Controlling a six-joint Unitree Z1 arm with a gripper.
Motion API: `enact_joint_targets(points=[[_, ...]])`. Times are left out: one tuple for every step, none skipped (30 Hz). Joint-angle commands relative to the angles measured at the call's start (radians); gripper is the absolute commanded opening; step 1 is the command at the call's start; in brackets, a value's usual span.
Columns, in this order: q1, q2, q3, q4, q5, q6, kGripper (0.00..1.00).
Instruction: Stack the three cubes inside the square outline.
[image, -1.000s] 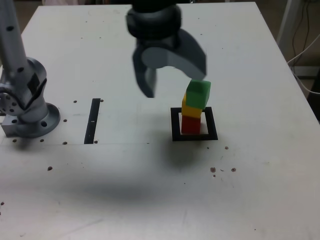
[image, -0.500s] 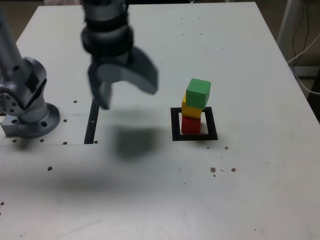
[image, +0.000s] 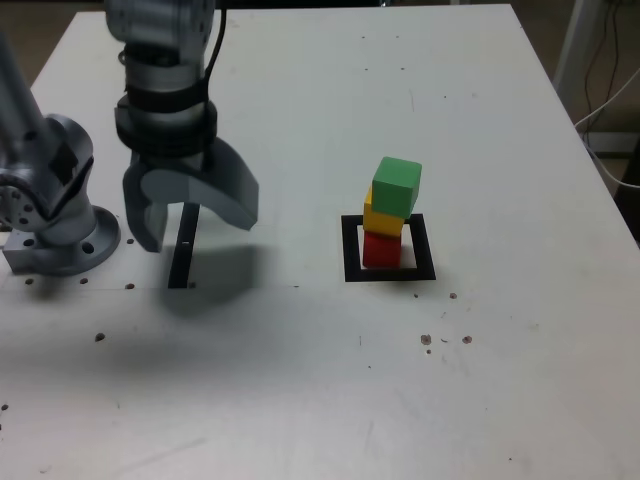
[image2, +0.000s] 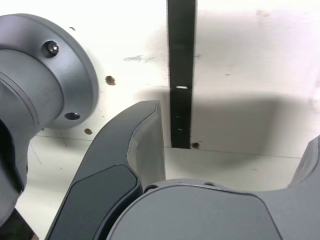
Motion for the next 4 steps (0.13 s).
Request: enact_joint_targets(points=[[0.002,-0.011,0.018,-0.008,-0.005,-0.003,1.0],[0.002,-0.013,0.027,-0.013,-0.006,-0.004,1.0],[0.002,-0.014,0.035,-0.019,-0.007,-0.005,1.0],[0.002,-0.015,0.042,-0.024,-0.007,-0.006,1.0]])
